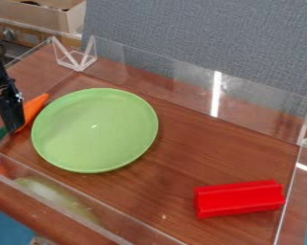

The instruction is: Put the carrot on the left side

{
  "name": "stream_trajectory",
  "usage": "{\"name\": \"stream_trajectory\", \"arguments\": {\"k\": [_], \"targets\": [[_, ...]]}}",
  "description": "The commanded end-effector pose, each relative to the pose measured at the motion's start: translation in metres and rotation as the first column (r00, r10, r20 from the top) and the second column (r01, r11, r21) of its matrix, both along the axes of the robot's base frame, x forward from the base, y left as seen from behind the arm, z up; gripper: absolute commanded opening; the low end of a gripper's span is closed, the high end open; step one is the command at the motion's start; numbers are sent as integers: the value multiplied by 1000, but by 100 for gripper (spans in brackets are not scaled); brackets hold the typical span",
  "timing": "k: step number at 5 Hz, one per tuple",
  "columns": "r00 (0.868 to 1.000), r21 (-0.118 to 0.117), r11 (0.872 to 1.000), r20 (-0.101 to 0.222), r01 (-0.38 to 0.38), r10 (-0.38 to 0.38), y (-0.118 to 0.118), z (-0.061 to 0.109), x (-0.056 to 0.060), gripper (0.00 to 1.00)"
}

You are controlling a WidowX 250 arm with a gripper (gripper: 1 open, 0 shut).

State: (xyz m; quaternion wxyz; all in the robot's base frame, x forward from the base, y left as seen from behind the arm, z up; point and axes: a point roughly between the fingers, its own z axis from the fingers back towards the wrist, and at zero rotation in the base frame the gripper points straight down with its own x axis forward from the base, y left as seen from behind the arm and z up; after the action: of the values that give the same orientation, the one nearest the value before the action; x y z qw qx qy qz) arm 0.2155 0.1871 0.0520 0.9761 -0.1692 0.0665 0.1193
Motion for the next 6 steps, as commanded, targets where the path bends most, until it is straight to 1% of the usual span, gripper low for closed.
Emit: {"name": "stream_trajectory", "arguments": {"k": [1,2,3,4,5,6], "targets": [[1000,33,999,23,3,-4,4,13,6,100],[1000,28,1000,10,-3,2,3,14,3,100],[999,23,998,-3,51,-51,6,11,4,100],[994,16,994,-16,104,-104,5,8,5,100],[991,10,991,-27,132,-131,7,7,15,100],[987,8,987,-32,159,-159,8,9,25,0]]}}
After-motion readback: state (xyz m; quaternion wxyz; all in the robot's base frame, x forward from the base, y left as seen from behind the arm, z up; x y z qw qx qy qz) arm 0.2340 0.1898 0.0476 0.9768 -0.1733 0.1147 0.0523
